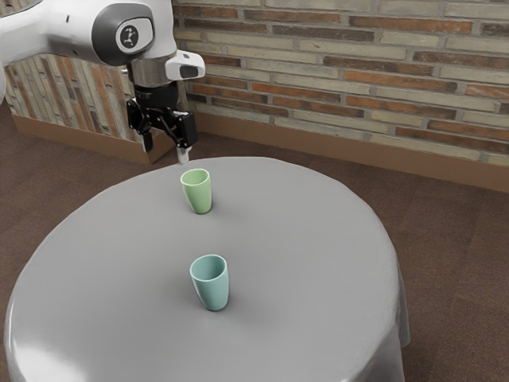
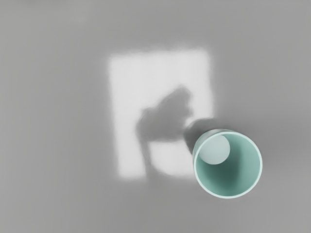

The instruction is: Place the right cup onto the left cup

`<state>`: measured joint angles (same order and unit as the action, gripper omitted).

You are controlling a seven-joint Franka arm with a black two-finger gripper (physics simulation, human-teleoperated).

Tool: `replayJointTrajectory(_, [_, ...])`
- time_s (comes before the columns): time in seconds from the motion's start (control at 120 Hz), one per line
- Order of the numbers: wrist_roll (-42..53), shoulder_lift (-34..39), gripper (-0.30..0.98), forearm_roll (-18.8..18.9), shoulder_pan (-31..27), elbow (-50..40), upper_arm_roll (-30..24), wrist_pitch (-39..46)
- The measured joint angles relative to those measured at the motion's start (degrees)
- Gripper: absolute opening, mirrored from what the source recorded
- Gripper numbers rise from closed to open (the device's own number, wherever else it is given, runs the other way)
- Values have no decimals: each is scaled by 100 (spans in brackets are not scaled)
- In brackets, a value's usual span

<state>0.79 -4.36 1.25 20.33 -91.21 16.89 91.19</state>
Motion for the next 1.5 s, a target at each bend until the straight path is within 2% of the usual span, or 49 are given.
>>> replayJointTrajectory(0.117, [-33,-1,69,-6,-22,-19,-49,22])
replayJointTrajectory(0.208, [-55,14,69,-8,29,-439,-109,187])
replayJointTrajectory(0.458, [-106,23,69,-10,108,-1612,-185,1080])
replayJointTrajectory(0.917, [-190,2,69,-19,93,-2755,-193,2527])
replayJointTrajectory(1.2, [-238,-55,69,-19,92,-3184,-202,3253])
replayJointTrajectory(1.5, [-305,-331,69,-118,96,-3228,-203,3772])
